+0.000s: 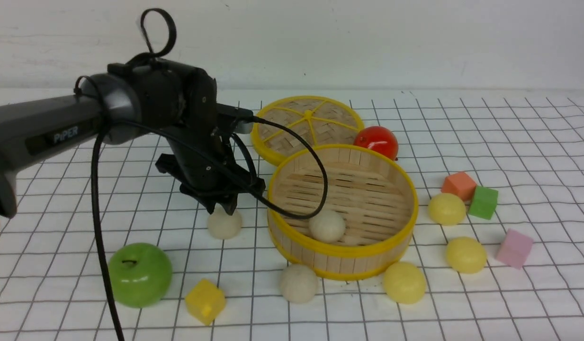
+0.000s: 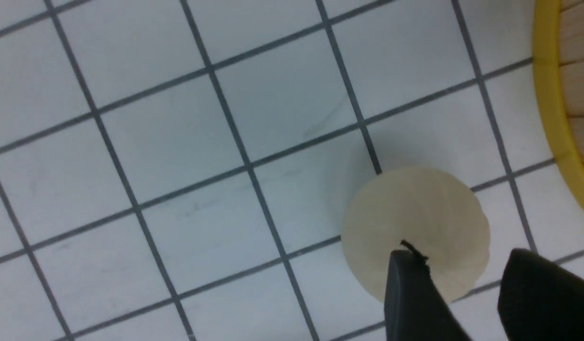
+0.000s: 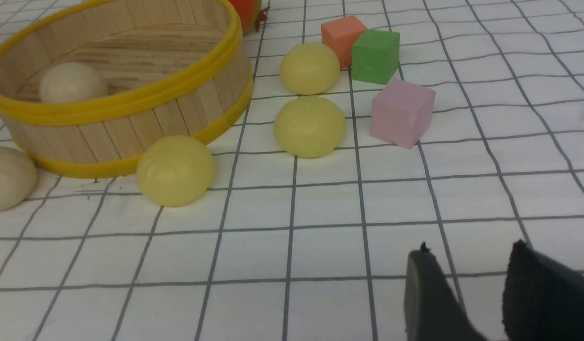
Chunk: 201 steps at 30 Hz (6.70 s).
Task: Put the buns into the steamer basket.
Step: Use the left arm to grab a steamed stuffed bun, then use the left arm to put the steamed stuffed bun into the steamer, then use the left arm to grab a steamed stuffed bun, then use the left arm to put the steamed stuffed bun into the steamer, then use the right arm to grab a steamed stuffed bun
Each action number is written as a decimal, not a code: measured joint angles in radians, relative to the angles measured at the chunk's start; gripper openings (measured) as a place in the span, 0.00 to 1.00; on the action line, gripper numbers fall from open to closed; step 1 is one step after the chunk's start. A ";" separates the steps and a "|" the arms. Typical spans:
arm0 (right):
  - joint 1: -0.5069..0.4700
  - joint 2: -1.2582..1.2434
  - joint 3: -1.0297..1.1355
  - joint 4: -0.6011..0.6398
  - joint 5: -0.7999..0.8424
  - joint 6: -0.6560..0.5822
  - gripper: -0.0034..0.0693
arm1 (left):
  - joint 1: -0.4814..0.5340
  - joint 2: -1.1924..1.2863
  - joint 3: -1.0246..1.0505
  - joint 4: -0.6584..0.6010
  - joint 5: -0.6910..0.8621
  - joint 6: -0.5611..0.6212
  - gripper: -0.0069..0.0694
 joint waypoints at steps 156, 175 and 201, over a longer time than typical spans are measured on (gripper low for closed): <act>0.000 0.000 0.000 0.000 0.000 0.000 0.38 | -0.342 0.170 -0.270 -0.091 -0.140 0.127 0.32; 0.000 0.000 0.000 0.000 0.000 0.000 0.38 | -0.341 -0.286 -0.197 -0.044 0.136 -0.008 0.08; 0.000 0.000 0.009 0.262 -0.237 0.162 0.38 | -0.341 -1.606 1.322 -0.182 -0.783 -0.104 0.07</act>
